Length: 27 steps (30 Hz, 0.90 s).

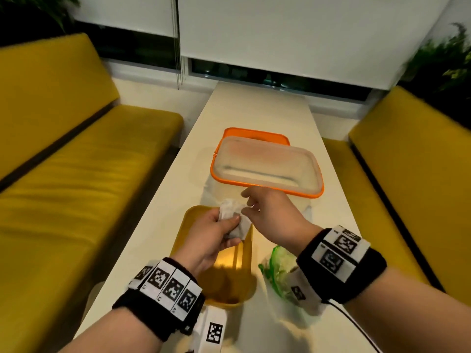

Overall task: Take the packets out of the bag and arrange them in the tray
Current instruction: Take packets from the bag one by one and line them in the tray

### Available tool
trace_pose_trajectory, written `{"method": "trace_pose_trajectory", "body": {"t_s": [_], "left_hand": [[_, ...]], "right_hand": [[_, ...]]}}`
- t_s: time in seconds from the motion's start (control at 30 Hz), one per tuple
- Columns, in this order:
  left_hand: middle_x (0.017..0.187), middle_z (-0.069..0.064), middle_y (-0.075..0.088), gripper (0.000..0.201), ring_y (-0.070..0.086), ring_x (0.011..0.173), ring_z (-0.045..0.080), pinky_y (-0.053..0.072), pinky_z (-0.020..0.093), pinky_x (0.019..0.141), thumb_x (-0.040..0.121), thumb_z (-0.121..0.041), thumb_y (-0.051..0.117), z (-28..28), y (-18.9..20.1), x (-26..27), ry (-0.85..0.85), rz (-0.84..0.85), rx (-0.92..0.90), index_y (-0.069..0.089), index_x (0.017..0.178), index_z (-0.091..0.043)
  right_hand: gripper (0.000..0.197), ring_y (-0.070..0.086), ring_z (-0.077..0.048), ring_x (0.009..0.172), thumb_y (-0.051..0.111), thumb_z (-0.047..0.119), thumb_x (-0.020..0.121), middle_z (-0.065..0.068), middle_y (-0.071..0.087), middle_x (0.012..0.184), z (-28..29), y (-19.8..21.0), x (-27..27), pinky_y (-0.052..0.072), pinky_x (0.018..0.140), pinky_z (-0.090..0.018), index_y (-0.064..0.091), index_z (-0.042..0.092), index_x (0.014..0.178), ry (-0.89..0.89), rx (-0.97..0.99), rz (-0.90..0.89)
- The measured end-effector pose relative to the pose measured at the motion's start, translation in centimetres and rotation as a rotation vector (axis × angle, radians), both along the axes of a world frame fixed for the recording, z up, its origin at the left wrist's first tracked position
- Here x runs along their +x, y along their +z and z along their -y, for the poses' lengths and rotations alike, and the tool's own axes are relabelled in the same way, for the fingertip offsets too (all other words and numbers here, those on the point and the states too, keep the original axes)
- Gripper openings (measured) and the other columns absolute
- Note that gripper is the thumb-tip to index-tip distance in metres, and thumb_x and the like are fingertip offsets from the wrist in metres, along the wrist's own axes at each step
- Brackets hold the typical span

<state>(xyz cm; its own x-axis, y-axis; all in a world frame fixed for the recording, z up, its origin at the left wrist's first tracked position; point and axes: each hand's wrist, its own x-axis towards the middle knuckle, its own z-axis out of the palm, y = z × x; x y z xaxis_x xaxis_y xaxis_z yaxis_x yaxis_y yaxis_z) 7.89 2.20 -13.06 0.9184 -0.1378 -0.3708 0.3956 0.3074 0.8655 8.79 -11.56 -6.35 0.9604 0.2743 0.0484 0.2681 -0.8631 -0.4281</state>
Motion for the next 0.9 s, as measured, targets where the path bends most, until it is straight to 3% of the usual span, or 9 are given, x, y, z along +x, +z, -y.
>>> {"method": "trace_pose_trajectory", "body": {"t_s": [0.07,0.13,0.2,0.3,0.4,0.53,0.7,0.83,0.9], "left_hand": [[0.086,0.007,0.069,0.018,0.066,0.064,0.009,0.05,0.017,0.048,0.09,-0.01,0.061,-0.4,0.1,0.0,0.02,0.013,0.018,0.063,0.107,-0.004],[0.092,0.01,0.069,0.019,0.067,0.069,0.012,0.051,0.017,0.049,0.09,-0.01,0.061,-1.1,0.2,-0.1,0.035,0.019,0.006,0.063,0.108,-0.004],[0.098,0.013,0.069,0.016,0.067,0.076,0.017,0.054,0.018,0.052,0.092,-0.011,0.059,-1.8,0.3,-0.2,0.073,0.016,0.005,0.063,0.106,-0.005],[0.097,0.014,0.066,0.012,0.067,0.081,0.021,0.059,0.025,0.062,0.096,-0.016,0.053,-3.2,0.2,-0.2,0.195,-0.008,0.013,0.061,0.1,-0.008],[0.098,0.015,0.064,0.015,0.067,0.085,0.023,0.059,0.031,0.07,0.097,-0.019,0.051,-4.5,-0.2,-0.4,0.244,-0.036,0.013,0.058,0.107,-0.009],[0.104,0.014,0.065,0.018,0.069,0.092,0.025,0.059,0.031,0.071,0.096,-0.019,0.053,-5.2,-0.4,-0.6,0.234,0.004,0.099,0.06,0.111,-0.011],[0.105,0.01,0.065,0.011,0.069,0.092,0.024,0.06,0.031,0.072,0.097,-0.019,0.052,-5.7,0.0,-1.1,0.212,0.036,0.159,0.06,0.103,-0.017],[0.106,0.012,0.064,0.015,0.068,0.091,0.023,0.06,0.028,0.068,0.097,-0.014,0.049,-5.7,-0.1,-1.5,0.191,0.007,0.136,0.058,0.109,-0.013],[0.107,0.013,0.063,0.02,0.068,0.091,0.024,0.06,0.028,0.068,0.098,-0.012,0.045,-5.7,-0.4,-1.6,0.178,-0.02,0.125,0.056,0.115,-0.012]], "right_hand": [[0.021,0.061,-0.022,0.091,0.06,0.015,0.088,-0.001,0.066,0.093,-0.5,0.1,0.3,0.046,0.073,-0.031,0.063,0.016,0.109,0.015,-0.009,0.04],[0.022,0.058,-0.019,0.084,0.06,0.011,0.087,0.001,0.063,0.085,-0.8,0.0,0.4,0.04,0.068,-0.028,0.064,0.016,0.108,0.01,-0.018,0.017],[0.025,0.057,-0.017,0.085,0.057,0.009,0.088,0.0,0.063,0.088,-0.9,0.1,0.8,0.035,0.068,-0.022,0.065,0.015,0.111,-0.006,-0.03,-0.022],[0.021,0.059,-0.02,0.091,0.053,0.008,0.088,-0.004,0.068,0.098,-0.9,0.0,1.6,0.034,0.068,-0.021,0.069,0.013,0.1,0.002,-0.078,-0.036],[0.022,0.058,-0.021,0.085,0.051,0.007,0.086,-0.004,0.068,0.095,-0.9,-1.1,2.2,0.036,0.065,-0.024,0.069,0.017,0.093,0.016,-0.192,-0.099],[0.023,0.059,-0.027,0.095,0.05,0.01,0.087,-0.005,0.065,0.104,-1.5,-3.0,3.0,0.041,0.07,-0.029,0.065,0.019,0.102,0.03,-0.35,-0.169],[0.023,0.059,-0.03,0.098,0.056,0.018,0.087,-0.008,0.062,0.108,-2.3,-3.7,3.3,0.047,0.082,-0.034,0.062,0.015,0.11,0.032,-0.467,-0.241],[0.035,0.057,-0.031,0.103,0.057,0.023,0.089,-0.008,0.055,0.117,-2.6,-4.1,3.3,0.043,0.084,-0.037,0.053,0.015,0.123,0.083,-0.598,-0.176],[0.036,0.056,-0.029,0.104,0.056,0.02,0.09,-0.006,0.052,0.119,-2.7,-4.1,3.3,0.043,0.083,-0.037,0.052,0.017,0.126,0.077,-0.567,-0.101]]}}
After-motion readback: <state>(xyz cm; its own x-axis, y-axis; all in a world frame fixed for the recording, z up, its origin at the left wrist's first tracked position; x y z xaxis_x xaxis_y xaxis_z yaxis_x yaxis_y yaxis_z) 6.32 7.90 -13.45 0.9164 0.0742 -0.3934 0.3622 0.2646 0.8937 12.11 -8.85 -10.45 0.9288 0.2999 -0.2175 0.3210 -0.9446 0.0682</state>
